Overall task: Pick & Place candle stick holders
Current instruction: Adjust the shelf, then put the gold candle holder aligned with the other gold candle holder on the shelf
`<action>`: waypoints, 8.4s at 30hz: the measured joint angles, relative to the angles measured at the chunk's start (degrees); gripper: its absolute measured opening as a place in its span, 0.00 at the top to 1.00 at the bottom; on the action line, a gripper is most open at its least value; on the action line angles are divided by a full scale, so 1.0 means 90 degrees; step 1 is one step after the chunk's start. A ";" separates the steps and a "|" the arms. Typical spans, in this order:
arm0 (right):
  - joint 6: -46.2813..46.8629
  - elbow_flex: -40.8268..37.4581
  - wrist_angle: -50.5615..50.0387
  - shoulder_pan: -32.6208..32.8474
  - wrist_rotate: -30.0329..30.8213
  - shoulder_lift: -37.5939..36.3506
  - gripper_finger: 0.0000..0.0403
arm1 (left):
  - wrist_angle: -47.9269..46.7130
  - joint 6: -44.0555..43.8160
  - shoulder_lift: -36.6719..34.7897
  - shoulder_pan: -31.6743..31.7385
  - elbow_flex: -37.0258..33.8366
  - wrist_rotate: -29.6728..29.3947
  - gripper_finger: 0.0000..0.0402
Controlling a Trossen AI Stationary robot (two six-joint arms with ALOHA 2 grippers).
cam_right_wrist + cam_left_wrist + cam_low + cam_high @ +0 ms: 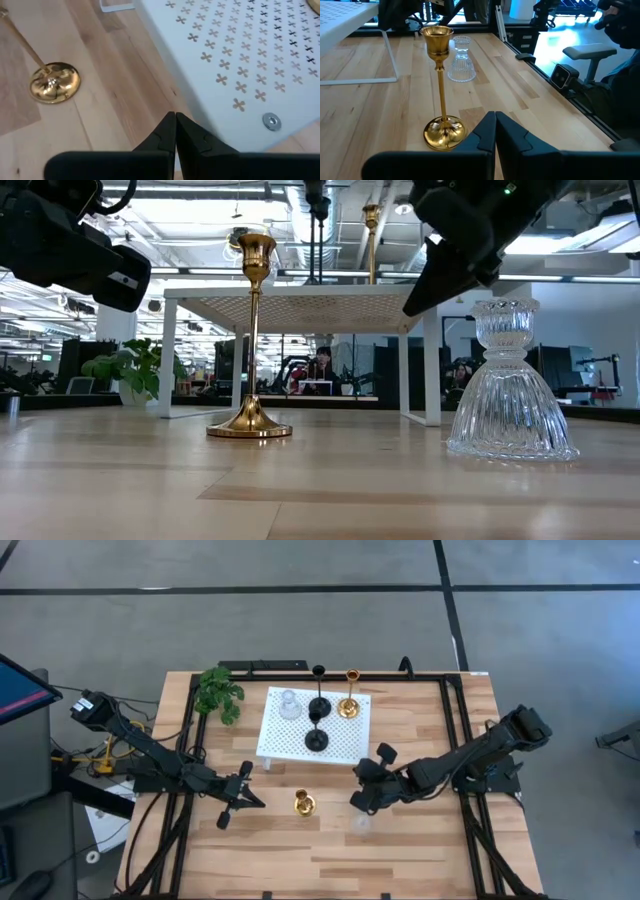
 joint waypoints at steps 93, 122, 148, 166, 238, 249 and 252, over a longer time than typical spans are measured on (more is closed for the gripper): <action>-0.1244 0.0015 0.0090 0.1566 0.1206 -0.1474 1.00 | 0.2429 -0.0114 0.5411 0.0137 0.1797 -0.2377 0.91; -0.1244 0.0013 0.0097 0.1566 0.1201 -0.1474 1.00 | 0.2523 -0.0284 0.5672 0.0580 0.2161 -0.1232 0.74; -0.1229 0.0012 0.0206 0.1566 0.1155 -0.1449 1.00 | -0.0050 -0.0449 0.4546 0.0311 0.3193 -0.1603 0.97; -0.3382 0.0012 0.3671 0.0802 0.0545 -0.0040 1.00 | -0.1361 -0.0100 0.3286 0.1063 0.3801 -0.1054 0.96; -0.3789 0.0015 0.2990 0.0533 0.0825 -0.0768 1.00 | -0.1695 0.0515 0.2895 0.0845 0.4070 -0.0765 0.79; -0.3840 0.0010 0.2834 -0.0267 0.0831 -0.1214 1.00 | -0.1745 0.0359 0.2319 0.0644 0.3639 -0.0767 0.80; -0.3845 0.0005 0.2784 -0.0515 0.0792 -0.1214 1.00 | -0.1761 0.0357 0.2289 0.0644 0.3633 -0.0765 0.80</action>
